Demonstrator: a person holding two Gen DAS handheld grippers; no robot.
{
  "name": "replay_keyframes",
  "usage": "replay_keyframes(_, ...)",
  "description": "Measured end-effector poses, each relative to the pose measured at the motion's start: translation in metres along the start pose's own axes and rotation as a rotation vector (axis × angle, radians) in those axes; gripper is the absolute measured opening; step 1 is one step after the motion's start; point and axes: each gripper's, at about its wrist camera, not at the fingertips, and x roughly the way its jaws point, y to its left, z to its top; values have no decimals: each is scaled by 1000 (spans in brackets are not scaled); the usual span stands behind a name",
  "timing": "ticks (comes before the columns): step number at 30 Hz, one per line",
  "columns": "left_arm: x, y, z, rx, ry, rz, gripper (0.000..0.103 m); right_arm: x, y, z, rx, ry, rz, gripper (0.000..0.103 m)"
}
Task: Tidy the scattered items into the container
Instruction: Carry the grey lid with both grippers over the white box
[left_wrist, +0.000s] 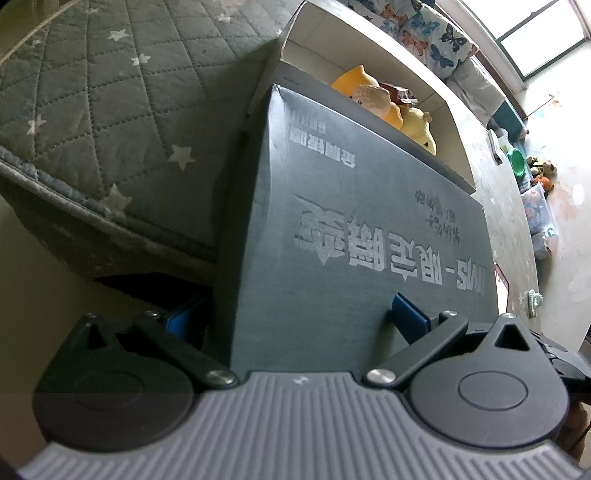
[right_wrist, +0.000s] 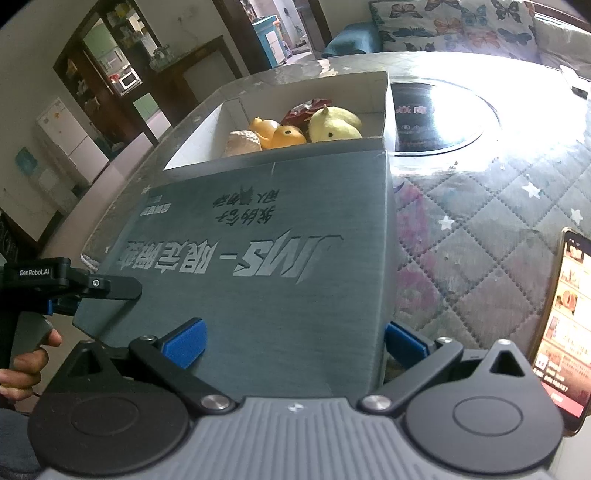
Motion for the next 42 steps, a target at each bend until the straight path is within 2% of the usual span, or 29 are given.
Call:
replay_keyframes(10,13,3,7,-19,21,-13,103,4,-3,1,-8,-19,13,103)
replay_keyframes(30,18,3,13,5,16,-19,103,12,-13,2,10,-64,67,103)
replay_keyframes(42,1,-9,10,103,-7,2,103,14,-17,-1,66,-66,64,103)
